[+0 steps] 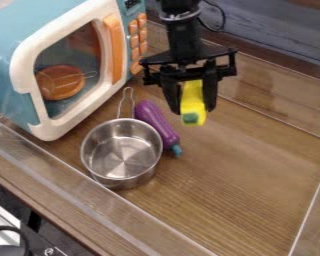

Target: Remove the banana from inside the silver pot and put it on the table

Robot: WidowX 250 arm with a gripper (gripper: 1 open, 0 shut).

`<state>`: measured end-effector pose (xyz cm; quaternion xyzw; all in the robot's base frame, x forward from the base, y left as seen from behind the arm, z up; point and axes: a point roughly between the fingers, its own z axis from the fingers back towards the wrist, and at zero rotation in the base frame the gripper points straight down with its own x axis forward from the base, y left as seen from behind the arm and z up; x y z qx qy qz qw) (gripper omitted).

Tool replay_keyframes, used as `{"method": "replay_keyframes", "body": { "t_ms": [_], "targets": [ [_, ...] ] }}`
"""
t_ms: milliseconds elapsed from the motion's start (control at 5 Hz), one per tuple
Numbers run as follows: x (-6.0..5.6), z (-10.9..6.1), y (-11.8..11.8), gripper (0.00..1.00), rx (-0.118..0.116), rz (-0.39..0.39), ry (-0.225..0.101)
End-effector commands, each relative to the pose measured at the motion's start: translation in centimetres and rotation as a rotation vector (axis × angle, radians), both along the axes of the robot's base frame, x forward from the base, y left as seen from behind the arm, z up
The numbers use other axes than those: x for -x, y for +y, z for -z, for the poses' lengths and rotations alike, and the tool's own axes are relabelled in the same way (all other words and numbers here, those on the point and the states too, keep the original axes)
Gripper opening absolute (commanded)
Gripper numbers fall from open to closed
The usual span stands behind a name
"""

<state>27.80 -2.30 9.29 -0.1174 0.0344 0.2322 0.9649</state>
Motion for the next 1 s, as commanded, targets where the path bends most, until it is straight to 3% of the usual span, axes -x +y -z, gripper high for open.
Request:
{"method": "replay_keyframes", "body": {
  "t_ms": [0, 800],
  "targets": [
    [-1.0, -1.0, -0.5, 0.0, 0.002, 0.002, -0.052],
    [-0.3, -0.9, -2.3, 0.0, 0.016, 0.049, -0.061]
  ]
}}
